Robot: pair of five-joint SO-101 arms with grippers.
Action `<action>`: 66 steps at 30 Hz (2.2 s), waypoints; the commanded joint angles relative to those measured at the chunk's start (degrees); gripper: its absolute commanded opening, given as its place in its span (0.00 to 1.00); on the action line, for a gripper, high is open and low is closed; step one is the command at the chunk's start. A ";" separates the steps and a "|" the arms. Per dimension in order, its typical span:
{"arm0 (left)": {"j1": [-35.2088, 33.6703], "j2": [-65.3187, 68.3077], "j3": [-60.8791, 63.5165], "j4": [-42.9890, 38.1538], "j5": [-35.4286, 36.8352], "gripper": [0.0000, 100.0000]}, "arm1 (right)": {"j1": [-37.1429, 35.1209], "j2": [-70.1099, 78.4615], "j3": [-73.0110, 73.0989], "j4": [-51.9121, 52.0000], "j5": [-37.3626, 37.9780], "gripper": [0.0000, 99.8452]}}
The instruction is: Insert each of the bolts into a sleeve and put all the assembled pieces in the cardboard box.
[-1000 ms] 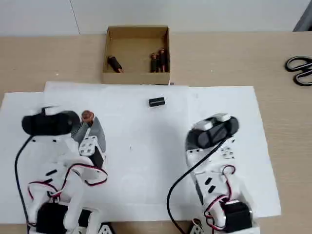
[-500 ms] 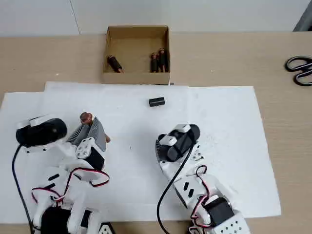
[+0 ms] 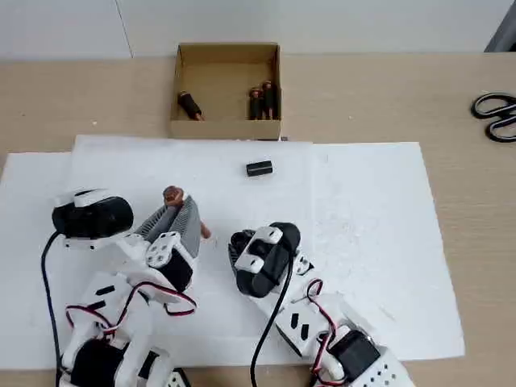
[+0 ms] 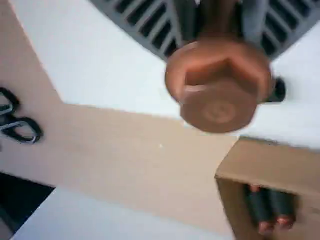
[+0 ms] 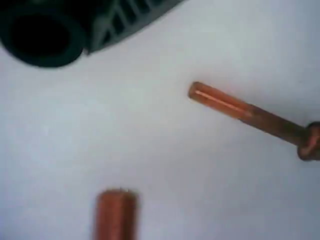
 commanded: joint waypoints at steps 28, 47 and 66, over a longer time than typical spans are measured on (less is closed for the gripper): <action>8.62 -0.35 4.18 0.00 0.35 0.00 | -1.01 -0.75 -0.18 -1.89 0.70 0.00; 8.26 -0.35 3.21 -2.81 0.35 0.00 | -4.70 -0.75 -1.67 -0.48 0.70 0.00; 4.57 -0.35 0.66 -3.25 0.18 0.00 | -4.79 -0.75 -6.15 5.93 0.35 0.00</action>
